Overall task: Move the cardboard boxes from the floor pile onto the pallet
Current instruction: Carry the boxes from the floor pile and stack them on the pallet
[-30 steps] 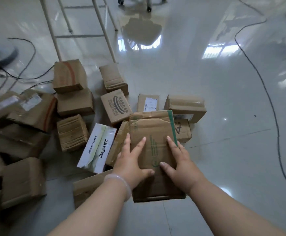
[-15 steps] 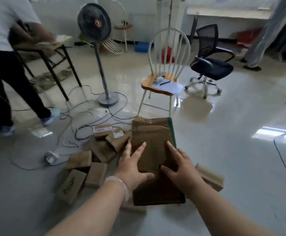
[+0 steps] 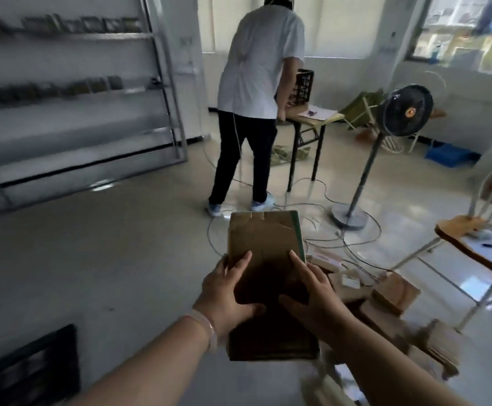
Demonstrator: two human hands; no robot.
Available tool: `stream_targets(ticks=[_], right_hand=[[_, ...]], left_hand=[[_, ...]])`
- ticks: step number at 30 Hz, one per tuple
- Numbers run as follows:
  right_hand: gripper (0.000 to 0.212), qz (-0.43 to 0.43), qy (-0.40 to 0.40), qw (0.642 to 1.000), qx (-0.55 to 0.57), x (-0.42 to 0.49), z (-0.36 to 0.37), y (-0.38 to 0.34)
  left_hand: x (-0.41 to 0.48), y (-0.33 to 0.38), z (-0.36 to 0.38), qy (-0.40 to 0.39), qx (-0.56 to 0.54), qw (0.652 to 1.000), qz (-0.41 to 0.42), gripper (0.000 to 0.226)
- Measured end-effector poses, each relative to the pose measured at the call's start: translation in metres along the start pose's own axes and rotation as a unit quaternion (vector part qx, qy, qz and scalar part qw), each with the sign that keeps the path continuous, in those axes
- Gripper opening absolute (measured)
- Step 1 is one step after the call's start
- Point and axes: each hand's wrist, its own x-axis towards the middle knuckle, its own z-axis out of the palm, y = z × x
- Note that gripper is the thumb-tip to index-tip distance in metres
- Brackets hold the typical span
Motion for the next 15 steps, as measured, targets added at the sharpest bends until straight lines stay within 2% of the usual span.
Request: stream_targets(ticks=[8, 12, 15], right_hand=[[0.092, -0.142, -0.113, 0.983, -0.019, 0.122, 0.129, -0.146], [0.092, -0.2, -0.18, 0.962, -0.046, 0.167, 0.172, -0.191], [0.093, -0.262, -0.238, 0.933, -0.063, 0.208, 0.211, -0.234]], left_hand=[[-0.029, -0.142, -0.128, 0.124, -0.072, 0.982, -0.125, 0.101], [-0.042, -0.185, -0.156, 0.184, -0.097, 0.963, -0.171, 0.099], [-0.05, -0.218, -0.176, 0.25, -0.1, 0.936, -0.225, 0.101]])
